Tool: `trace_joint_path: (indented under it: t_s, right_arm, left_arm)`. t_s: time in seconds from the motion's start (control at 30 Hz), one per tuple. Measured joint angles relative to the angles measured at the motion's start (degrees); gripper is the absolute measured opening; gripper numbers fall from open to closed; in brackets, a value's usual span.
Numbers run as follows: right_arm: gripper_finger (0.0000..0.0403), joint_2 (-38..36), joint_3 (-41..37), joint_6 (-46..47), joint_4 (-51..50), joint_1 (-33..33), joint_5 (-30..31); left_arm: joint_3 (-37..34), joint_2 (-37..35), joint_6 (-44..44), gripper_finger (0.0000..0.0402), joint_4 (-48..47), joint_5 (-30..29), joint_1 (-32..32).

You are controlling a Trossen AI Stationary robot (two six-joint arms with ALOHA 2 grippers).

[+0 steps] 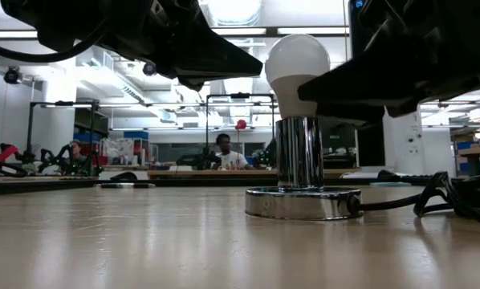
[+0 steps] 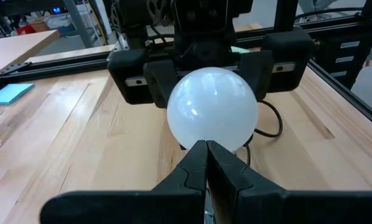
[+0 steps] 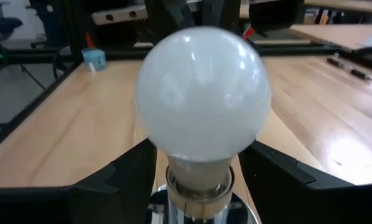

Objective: Screw lightbulb
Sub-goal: Insert the lightbulb into the lamp

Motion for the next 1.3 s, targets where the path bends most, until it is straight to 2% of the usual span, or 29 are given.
trace_joint_path:
  t_s: [0.13,0.33,0.67,0.9,1.1,1.3]
  right_arm:
    - [0.0212,-1.6,-0.1,1.9,-4.7,0.1,0.0]
    - [0.0206,-2.7,-0.2,1.6,-4.8,0.5,0.0]
    - [0.0218,-4.0,-0.4,2.1,-5.5,1.0,0.0]
    - [0.0209,-8.2,-0.5,4.9,-14.4,1.0,0.0]
    - [0.0207,-11.1,-0.7,5.1,-16.2,1.0,0.0]
    - [0.0209,-14.5,-0.8,10.4,-27.9,1.1,-0.1]
  left_arm:
    - [0.0,0.0,0.0,0.0000,0.0,0.0,0.0]
    - [0.0,0.0,-0.1,0.0000,0.0,-1.1,0.0]
    - [0.0,0.0,-0.1,0.0000,0.0,-1.3,0.0]
    - [0.0,0.0,-0.1,0.0000,0.0,-1.3,0.0]
    - [0.0,-0.1,-0.6,0.0000,-0.3,-1.3,-0.2]
    - [0.0,-2.6,-3.7,0.0000,-7.3,-0.9,-1.1]
